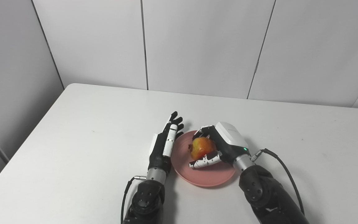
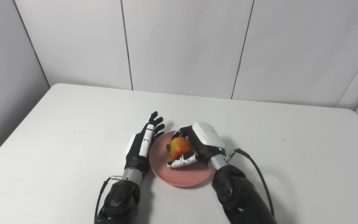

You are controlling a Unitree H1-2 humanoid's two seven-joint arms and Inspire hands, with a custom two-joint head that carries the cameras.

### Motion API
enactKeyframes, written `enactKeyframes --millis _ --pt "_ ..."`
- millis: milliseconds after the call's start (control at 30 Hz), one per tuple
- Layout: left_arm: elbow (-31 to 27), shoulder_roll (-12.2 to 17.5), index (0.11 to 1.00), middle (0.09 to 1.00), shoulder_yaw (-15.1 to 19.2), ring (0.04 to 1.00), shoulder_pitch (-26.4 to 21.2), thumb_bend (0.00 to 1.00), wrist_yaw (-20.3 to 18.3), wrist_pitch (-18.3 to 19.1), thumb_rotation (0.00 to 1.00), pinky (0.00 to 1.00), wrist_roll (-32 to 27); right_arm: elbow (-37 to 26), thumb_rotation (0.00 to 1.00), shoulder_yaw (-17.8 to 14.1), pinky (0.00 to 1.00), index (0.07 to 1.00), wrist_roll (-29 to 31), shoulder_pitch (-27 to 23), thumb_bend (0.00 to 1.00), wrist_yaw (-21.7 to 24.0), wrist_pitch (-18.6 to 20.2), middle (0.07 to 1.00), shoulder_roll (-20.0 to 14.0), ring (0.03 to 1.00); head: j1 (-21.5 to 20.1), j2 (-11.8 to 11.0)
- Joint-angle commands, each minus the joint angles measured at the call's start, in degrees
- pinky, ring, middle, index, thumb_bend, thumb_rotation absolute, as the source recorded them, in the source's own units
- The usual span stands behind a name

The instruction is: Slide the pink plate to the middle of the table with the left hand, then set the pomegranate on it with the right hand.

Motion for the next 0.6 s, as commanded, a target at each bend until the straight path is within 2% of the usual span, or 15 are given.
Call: enactKeyframes --millis 0,133,267,433,467,533,567 --pt "0.75 -0.18 0.927 0.923 0.02 0.905 -0.96 0.42 0.47 0.19 1.0 0.87 0.38 0.15 0.09 0.3 0.26 0.458 -0.97 -1.15 0.48 0.15 -0.71 0.39 -0.19 0.33 0.03 0.08" --pt "0.33 -0.11 0.928 0.924 0.0 0.906 -0.86 0.43 0.35 0.45 1.0 0.87 0.32 -0.05 0.13 0.54 0.24 0.478 -2.47 -1.06 0.5 -0.39 -0.14 0.381 -0.27 0.312 -0.13 0.26" --pt "-0.1 -0.2 0.926 0.921 0.06 0.904 -0.77 0.42 0.47 0.92 1.0 0.86 0.3 -0.85 0.15 0.22 0.24 0.486 -2.65 -0.85 0.51 0.29 0.58 0.417 -0.18 0.332 -0.25 0.36" --pt "-0.33 -0.05 0.929 0.924 -0.19 0.907 -0.73 0.43 0.42 1.13 1.0 0.87 0.64 -1.8 0.16 0.22 0.35 0.492 -2.96 -0.68 0.52 0.95 0.52 0.526 -0.45 0.449 -0.31 0.42" --pt "-0.37 -0.06 0.93 0.925 -0.18 0.909 -0.73 0.43 0.41 1.19 1.0 0.87 0.61 -2.05 0.28 0.2 0.41 0.587 -2.94 -0.65 0.65 1.18 0.57 0.582 -0.49 0.508 -0.31 0.42" --pt "-0.24 0.01 0.931 0.927 -0.15 0.913 -0.75 0.44 0.26 1.17 1.0 0.89 0.44 -2.89 0.38 0.06 0.45 0.666 -2.83 -0.5 0.74 1.92 0.87 0.63 -0.58 0.555 -0.31 0.42" --pt "-0.09 0.08 0.932 0.928 -0.16 0.914 -0.77 0.44 0.21 1.07 1.0 0.89 0.46 -3.44 0.39 -0.07 0.45 0.67 -2.87 -0.39 0.75 2.25 1.03 0.632 -0.58 0.557 -0.33 0.42"
